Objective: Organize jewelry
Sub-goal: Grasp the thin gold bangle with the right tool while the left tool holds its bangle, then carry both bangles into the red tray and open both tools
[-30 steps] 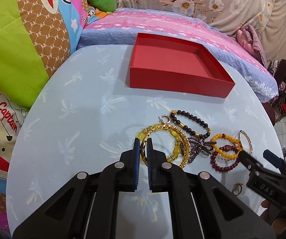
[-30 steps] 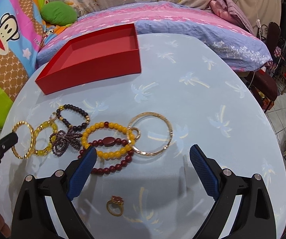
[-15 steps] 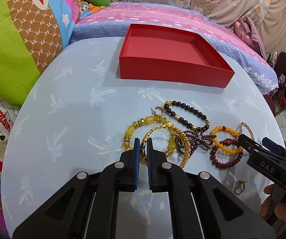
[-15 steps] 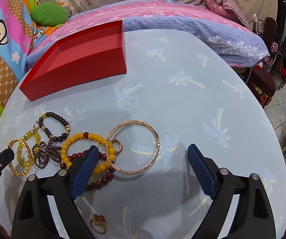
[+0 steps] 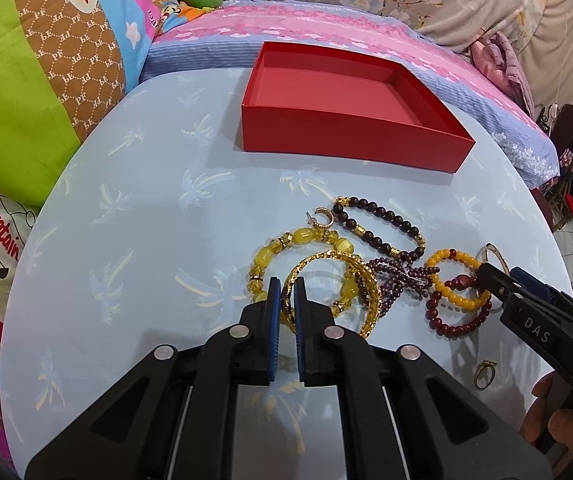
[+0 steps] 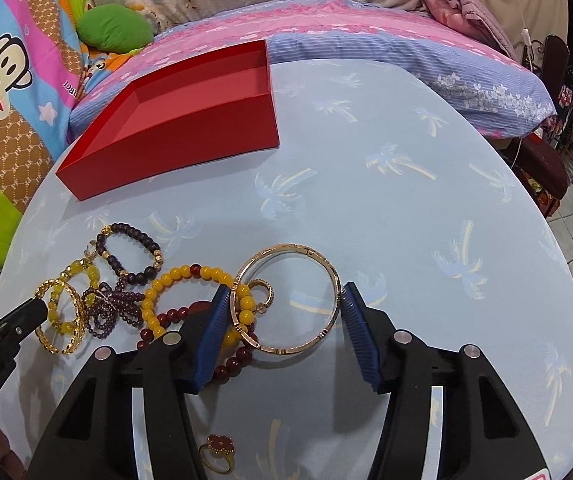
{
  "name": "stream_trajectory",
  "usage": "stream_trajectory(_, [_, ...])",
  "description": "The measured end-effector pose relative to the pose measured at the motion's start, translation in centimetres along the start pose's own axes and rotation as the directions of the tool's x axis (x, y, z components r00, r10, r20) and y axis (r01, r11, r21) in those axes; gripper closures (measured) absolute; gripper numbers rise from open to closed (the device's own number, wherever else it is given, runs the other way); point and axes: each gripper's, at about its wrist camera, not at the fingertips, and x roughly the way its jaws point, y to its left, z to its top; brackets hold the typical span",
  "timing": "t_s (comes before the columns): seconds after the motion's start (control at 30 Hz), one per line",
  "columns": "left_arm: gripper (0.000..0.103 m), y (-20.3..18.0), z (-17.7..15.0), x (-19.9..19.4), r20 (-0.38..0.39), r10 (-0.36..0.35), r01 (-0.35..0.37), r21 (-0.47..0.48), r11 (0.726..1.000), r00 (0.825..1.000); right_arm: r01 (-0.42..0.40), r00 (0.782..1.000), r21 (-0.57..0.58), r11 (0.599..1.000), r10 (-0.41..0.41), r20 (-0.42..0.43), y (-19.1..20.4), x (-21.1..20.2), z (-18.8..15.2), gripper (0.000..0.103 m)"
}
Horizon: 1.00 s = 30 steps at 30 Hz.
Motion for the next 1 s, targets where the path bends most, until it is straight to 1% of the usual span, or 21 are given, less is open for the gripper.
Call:
stream_trajectory(0.13, [0.096, 0.0, 0.1, -0.6, 0.01, -0.002, 0.002, -0.001, 1.0, 1.0, -0.01, 1.0, 0.011, 1.0, 0.01, 0.002, -0.1, -0.7, -0.2, 0.049])
stream_trajectory(0.27, [0.096, -0.3, 0.6, -1.3, 0.029, -0.005, 0.005, 0.009, 1.0, 1.0, -0.027, 0.999, 0.004, 1.0, 0.027, 0.026, 0.3, -1.9, 0.2, 0.049])
stream_trajectory(0.4, [0.096, -0.6, 1.5, -2.0, 0.052, -0.009, 0.008, 0.023, 1.0, 0.999, -0.052, 0.997, -0.017, 0.998, 0.053, 0.053, 0.9, -3.0, 1.4, 0.049])
stream_trajectory(0.5, [0.096, -0.8, 2.9, -2.5, 0.079, -0.014, 0.012, 0.033, 0.999, 0.997, -0.071, 0.994, -0.049, 0.996, 0.074, 0.08, 1.8, -3.6, 3.0, 0.049])
stream_trajectory(0.63, [0.096, -1.1, 6.1, -2.6, 0.122, -0.025, 0.018, 0.059, 0.998, 0.992, -0.097, 0.988, -0.09, 0.991, 0.107, 0.113, 2.8, -3.8, 6.4, 0.049])
stream_trajectory(0.73, [0.096, -1.2, 9.1, -1.9, 0.141, -0.043, 0.033, 0.073, 0.997, 0.989, -0.121, 0.983, -0.109, 0.987, 0.134, 0.129, 3.8, -3.1, 10.0, 0.049])
stream_trajectory(0.8, [0.096, -1.3, 11.3, -1.2, 0.153, -0.05, 0.038, 0.08, 0.996, 0.987, -0.121, 0.981, -0.126, 0.985, 0.138, 0.135, 4.5, -2.2, 12.3, 0.049])
stream_trajectory(0.87, [0.096, -1.3, 13.9, -0.1, 0.165, -0.059, 0.045, 0.089, 0.995, 0.985, -0.127, 0.981, -0.137, 0.982, 0.145, 0.126, 5.2, -0.9, 14.7, 0.049])
stream_trajectory(1.0, [0.096, -1.6, 18.2, 3.1, 0.16, -0.046, 0.028, 0.113, 0.993, 0.986, -0.14, 0.984, -0.14, 0.98, 0.153, 0.091, 6.3, 2.3, 18.9, 0.049])
